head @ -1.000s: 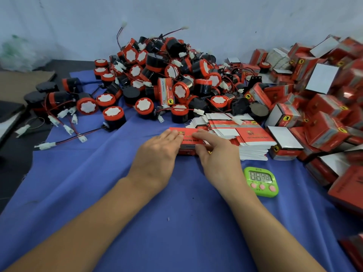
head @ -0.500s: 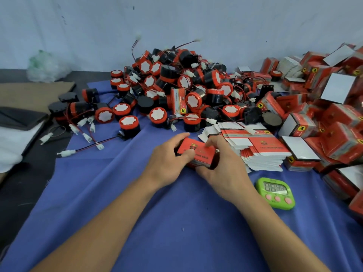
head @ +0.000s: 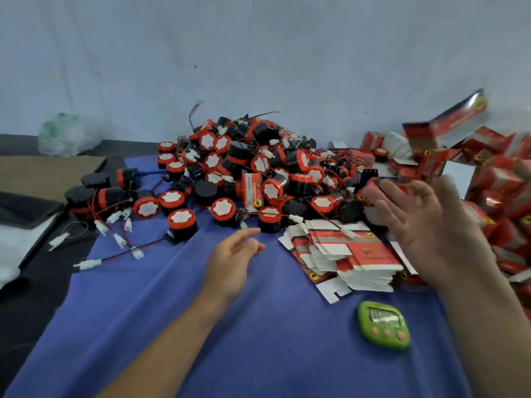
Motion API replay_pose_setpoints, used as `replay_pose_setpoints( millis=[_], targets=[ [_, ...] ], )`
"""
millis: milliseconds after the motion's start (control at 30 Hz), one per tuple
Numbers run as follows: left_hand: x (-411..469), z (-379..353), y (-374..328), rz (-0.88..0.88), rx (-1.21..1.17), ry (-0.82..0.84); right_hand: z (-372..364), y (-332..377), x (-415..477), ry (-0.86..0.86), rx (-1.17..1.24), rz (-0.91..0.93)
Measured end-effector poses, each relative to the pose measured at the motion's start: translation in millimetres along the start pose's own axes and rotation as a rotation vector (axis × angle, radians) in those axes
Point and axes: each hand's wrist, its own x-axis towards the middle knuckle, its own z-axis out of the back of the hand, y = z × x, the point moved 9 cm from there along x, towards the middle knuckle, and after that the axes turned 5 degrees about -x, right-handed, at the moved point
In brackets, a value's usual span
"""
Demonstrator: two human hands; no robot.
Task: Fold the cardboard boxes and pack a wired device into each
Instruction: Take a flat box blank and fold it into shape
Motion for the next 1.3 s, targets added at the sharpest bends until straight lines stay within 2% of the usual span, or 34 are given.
replay_pose_setpoints(
  millis=[100, 233, 333, 400, 467, 533, 600, 633, 700, 767, 933, 1000, 1033, 1100, 1133, 1167, 1200, 1233, 1300],
  targets=[
    [1.9, 2.7, 2.3, 0.014, -0.040, -0.020, -17.1, -18.0, 19.0, 0.057, -0.331, -0.044],
    [9.6, 5.7, 10.0, 0.128, -0.012, -0.027, -43.8, -64.3, 39.7, -0.025, -1.071, 0.009],
    [23.9, 7.4, 5.0, 0.204, 0.097, 0.027, -62.0, -109.3, 52.4, 0.093, -1.586, -0.027],
    [34.2, 12.7, -7.3, 0.170, 0.204, 0.019, -65.5, -141.6, 55.9, 0.222, -1.713, -0.115],
    [39.3, 16.9, -14.0, 0.111, 0.296, -0.030, -67.1, -159.2, 54.0, 0.287, -1.745, -0.121],
    [36.1, 16.4, -9.6, 0.065, 0.325, -0.046, -63.8, -152.2, 49.8, 0.153, -1.751, 0.021],
    [31.6, 9.4, -0.2, 0.003, 0.389, -0.012, -50.7, -133.4, 37.3, -0.126, -1.895, 0.167],
    [30.8, 5.9, 3.0, -0.028, 0.433, 0.007, -42.8, -128.1, 30.2, -0.231, -1.980, 0.155],
    [32.0, -0.8, 4.2, -0.079, 0.497, 0.032, -26.7, -128.8, 21.7, -0.295, -2.057, 0.003],
    [31.4, -7.7, 3.2, -0.128, 0.573, 0.062, -24.3, -131.6, 17.2, -0.245, -2.087, -0.063],
    [29.8, -8.6, 1.8, -0.173, 0.615, 0.078, -50.1, -112.9, 5.8, -0.211, -2.167, 0.055],
    [30.0, -8.5, 2.8, -0.171, 0.612, 0.087, -55.7, -104.9, -1.0, -0.261, -2.154, 0.145],
    [29.0, -8.8, 2.6, -0.172, 0.610, 0.091, -61.1, -93.2, -7.4, -0.338, -2.091, 0.270],
    [25.2, -7.2, -2.7, -0.186, 0.590, 0.065, -77.4, -56.8, -33.1, -0.536, -1.819, 0.725],
    [23.6, -5.1, -7.4, -0.200, 0.550, 0.033, -85.4, -44.2, -49.4, -0.571, -1.656, 0.953],
    [22.0, -3.8, -12.8, -0.215, 0.468, 0.009, -90.1, -40.2, -59.7, -0.537, -1.509, 1.082],
    [20.0, -3.0, -19.1, -0.221, 0.353, 0.002, -91.3, -42.5, -62.0, -0.467, -1.380, 1.104],
    [18.9, -4.2, -24.0, -0.211, 0.217, 0.017, -89.5, -47.7, -57.5, -0.403, -1.261, 1.031],
    [16.2, -8.2, -27.5, -0.144, -0.037, 0.050, -82.2, -64.6, -40.9, -0.319, -1.066, 0.767]
  ],
)
